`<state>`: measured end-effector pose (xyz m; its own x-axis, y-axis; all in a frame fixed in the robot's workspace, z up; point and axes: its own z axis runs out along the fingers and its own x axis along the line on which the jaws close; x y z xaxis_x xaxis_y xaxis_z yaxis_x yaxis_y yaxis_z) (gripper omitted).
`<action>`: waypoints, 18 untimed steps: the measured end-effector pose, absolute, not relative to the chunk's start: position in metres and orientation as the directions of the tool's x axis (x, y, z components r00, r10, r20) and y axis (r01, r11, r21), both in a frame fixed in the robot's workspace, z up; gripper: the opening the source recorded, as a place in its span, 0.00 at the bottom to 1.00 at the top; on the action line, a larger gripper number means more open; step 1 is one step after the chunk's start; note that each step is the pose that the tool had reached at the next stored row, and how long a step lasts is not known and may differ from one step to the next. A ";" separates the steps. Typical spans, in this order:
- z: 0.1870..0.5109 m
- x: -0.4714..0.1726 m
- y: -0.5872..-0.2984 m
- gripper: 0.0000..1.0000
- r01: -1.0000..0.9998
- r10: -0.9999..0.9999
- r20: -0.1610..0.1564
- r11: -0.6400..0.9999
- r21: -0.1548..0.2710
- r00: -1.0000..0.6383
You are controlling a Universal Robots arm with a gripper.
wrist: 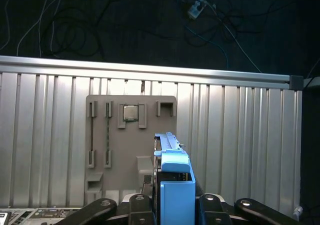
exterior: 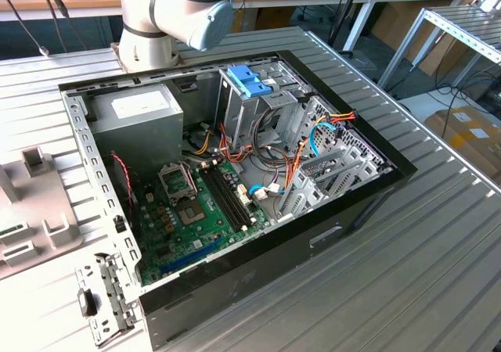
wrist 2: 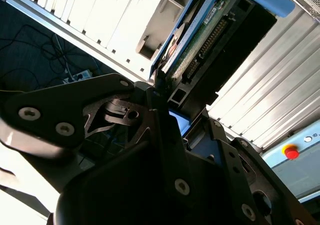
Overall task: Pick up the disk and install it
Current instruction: 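Pick up the disk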
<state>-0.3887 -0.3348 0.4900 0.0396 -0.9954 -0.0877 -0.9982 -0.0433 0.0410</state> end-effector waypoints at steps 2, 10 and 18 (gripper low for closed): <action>0.490 -0.388 -0.335 0.37 -0.998 -0.995 -0.088 -0.043 0.041 0.040; 0.490 -0.381 -0.335 0.37 -0.998 -0.995 -0.088 -0.043 0.041 0.040; 0.489 -0.375 -0.335 0.37 -0.998 -0.995 -0.088 -0.043 0.041 0.040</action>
